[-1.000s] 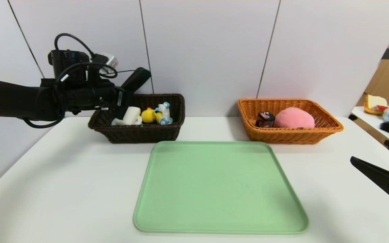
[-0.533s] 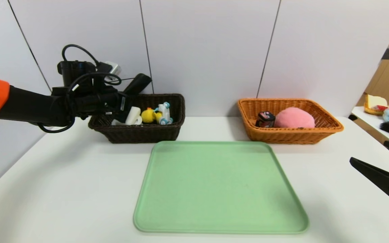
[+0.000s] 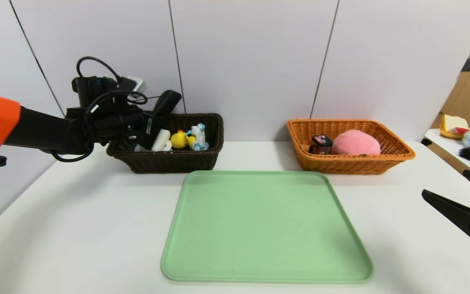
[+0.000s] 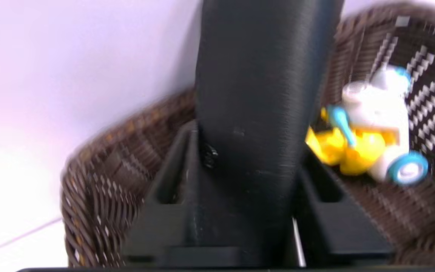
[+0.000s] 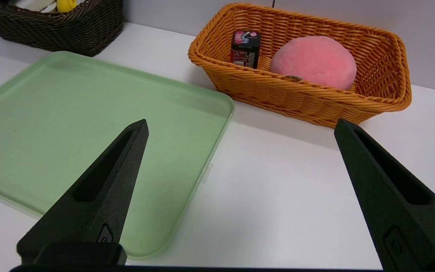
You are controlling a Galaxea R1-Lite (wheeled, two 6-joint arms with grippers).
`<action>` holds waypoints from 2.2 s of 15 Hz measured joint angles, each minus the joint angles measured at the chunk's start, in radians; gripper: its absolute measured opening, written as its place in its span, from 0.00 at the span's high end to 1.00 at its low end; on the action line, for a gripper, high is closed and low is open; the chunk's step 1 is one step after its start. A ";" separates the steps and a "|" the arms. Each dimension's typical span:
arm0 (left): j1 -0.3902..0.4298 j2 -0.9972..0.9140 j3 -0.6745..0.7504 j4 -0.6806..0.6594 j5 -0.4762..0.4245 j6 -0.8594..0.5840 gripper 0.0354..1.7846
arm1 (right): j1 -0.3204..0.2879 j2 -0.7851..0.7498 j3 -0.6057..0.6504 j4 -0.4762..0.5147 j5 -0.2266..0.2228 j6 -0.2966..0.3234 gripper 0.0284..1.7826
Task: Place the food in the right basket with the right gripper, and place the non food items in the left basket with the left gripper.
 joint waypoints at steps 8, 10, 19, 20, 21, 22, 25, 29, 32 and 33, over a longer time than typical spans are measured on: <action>0.000 -0.011 -0.019 -0.035 0.021 -0.006 0.23 | 0.000 0.001 0.001 0.000 0.000 -0.003 0.05; 0.000 -0.044 -0.049 -0.017 0.020 -0.010 0.19 | 0.000 0.000 -0.002 0.000 0.000 -0.003 0.05; 0.000 -0.410 0.146 -0.004 0.305 -0.009 0.09 | -0.011 -0.034 -0.095 0.013 -0.016 0.042 0.05; 0.001 -0.469 0.226 -0.039 0.337 -0.007 0.09 | -0.011 -0.051 -0.096 0.017 -0.021 0.042 0.05; 0.002 -0.539 0.312 -0.076 0.356 -0.006 0.08 | -0.012 -0.074 -0.096 0.027 -0.035 0.041 0.05; 0.009 -0.607 0.389 -0.101 0.363 -0.004 0.08 | -0.012 -0.099 -0.095 0.048 -0.051 0.040 0.05; 0.095 -0.814 0.595 -0.135 0.371 -0.003 0.07 | -0.012 -0.209 -0.095 0.158 -0.074 0.040 0.05; 0.216 -1.070 0.855 -0.143 0.337 -0.014 0.06 | -0.012 -0.383 -0.096 0.336 -0.076 0.040 0.05; 0.233 -1.245 1.044 -0.140 0.230 -0.023 0.06 | -0.012 -0.519 -0.093 0.456 -0.070 0.040 0.05; 0.236 -1.295 1.096 -0.136 0.199 -0.025 0.06 | -0.012 -0.563 -0.091 0.499 -0.068 0.039 0.05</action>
